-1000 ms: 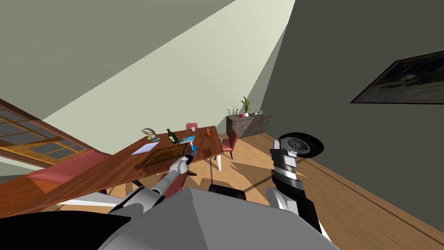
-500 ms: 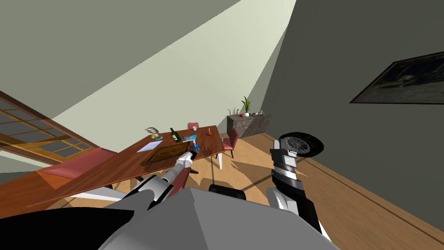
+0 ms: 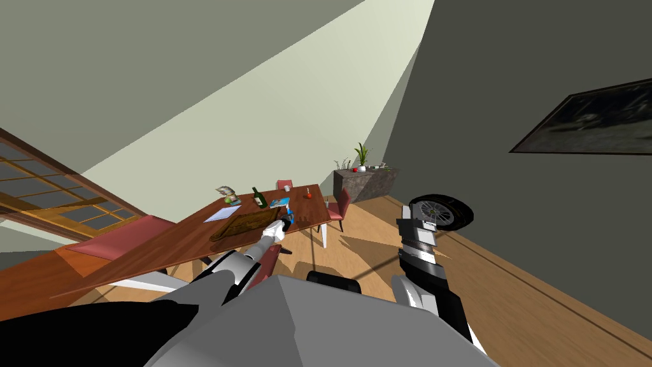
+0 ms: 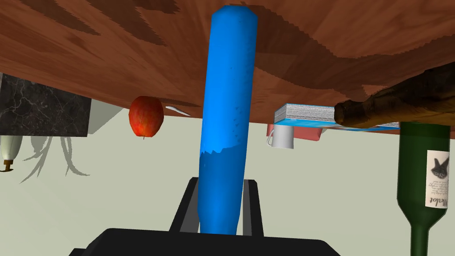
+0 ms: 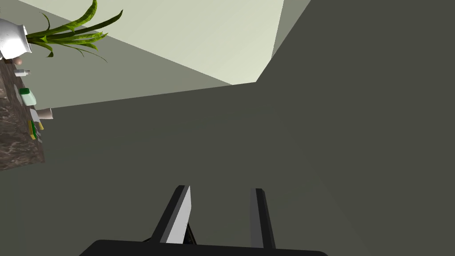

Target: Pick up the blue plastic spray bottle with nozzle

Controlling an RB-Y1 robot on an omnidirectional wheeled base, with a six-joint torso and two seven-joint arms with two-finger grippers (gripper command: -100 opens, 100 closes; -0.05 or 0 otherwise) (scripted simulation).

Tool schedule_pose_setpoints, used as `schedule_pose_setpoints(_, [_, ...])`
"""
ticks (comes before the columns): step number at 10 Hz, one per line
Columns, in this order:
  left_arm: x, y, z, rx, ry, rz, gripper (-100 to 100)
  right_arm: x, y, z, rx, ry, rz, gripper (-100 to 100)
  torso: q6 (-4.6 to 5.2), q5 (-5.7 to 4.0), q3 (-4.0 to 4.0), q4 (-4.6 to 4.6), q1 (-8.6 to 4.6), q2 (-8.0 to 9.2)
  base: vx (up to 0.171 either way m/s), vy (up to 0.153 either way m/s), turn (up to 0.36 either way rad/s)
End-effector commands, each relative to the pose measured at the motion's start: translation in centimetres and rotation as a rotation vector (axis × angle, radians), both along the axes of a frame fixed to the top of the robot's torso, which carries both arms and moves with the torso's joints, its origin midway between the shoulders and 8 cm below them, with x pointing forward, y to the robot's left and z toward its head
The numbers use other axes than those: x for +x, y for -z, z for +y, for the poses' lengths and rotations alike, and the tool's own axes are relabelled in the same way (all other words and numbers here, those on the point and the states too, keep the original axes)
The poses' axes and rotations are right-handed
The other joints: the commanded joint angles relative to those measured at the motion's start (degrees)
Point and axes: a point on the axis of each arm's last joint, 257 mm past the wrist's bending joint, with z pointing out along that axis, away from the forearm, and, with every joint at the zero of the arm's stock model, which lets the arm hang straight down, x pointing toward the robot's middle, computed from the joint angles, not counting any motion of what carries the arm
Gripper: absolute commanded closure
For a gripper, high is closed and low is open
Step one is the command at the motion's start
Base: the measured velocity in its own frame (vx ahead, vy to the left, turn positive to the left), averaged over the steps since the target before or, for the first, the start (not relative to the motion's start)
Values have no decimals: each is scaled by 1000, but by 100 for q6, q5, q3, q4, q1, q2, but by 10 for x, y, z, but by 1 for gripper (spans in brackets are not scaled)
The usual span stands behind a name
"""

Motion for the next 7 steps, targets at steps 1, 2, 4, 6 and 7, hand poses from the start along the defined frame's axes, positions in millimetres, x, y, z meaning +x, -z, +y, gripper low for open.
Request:
schedule_pose_setpoints(1, [0, 0, 0, 0, 0, 0, 100, 0, 0, 0, 0, 0, 0, 0, 0, 0, 0, 0, 0, 0, 0, 0, 0])
schedule_pose_setpoints(2, [0, 0, 0, 0, 0, 0, 100, 0, 0, 0, 0, 0, 0, 0, -1, 0, 0, 0, 1, -1, 0, 0, 0])
schedule_pose_setpoints(4, [0, 0, 0, 0, 0, 0, 0, 0, 0, 0, 0, 0, 0, 0, -1, -1, -1, 0, 1, -1, 0, 0, 0])
schedule_pose_setpoints(6, [-22, 8, 9, -17, -6, 2, 100, 0, 0, 0, 0, 0, 0, 0, -1, -2, -12, -4, -15, -23, 102, -60, -13])
schedule_pose_setpoints(7, [-27, 2, 15, -31, -7, -19, 100, 0, 0, 0, 0, 0, 0, 0, 3, 1, -21, -9, -20, -36, 133, -62, -19])
